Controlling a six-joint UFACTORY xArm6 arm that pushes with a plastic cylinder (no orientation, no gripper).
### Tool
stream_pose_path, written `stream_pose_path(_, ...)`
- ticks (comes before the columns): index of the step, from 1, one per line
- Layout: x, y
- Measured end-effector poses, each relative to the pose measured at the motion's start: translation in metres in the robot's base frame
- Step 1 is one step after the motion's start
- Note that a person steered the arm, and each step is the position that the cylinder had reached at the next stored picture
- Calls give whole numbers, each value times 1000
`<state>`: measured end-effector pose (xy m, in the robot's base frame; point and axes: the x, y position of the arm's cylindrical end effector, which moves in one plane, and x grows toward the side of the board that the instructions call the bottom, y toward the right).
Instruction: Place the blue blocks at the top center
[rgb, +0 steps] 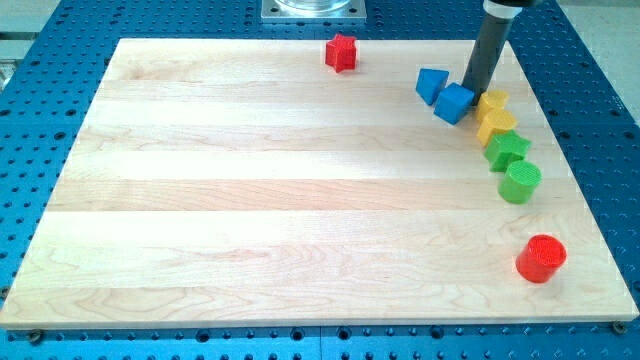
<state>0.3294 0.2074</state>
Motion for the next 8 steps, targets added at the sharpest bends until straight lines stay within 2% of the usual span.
stream_pose_path(1,6,-70)
stream_pose_path(2,17,-111)
stream_pose_path(3,21,-47)
stream_pose_path(4,41,-31)
stream_pose_path(5,97,-53)
stream_pose_path(6,48,-107)
stream_pose_path(7,-22,-154)
stream_pose_path(8,-13,-160)
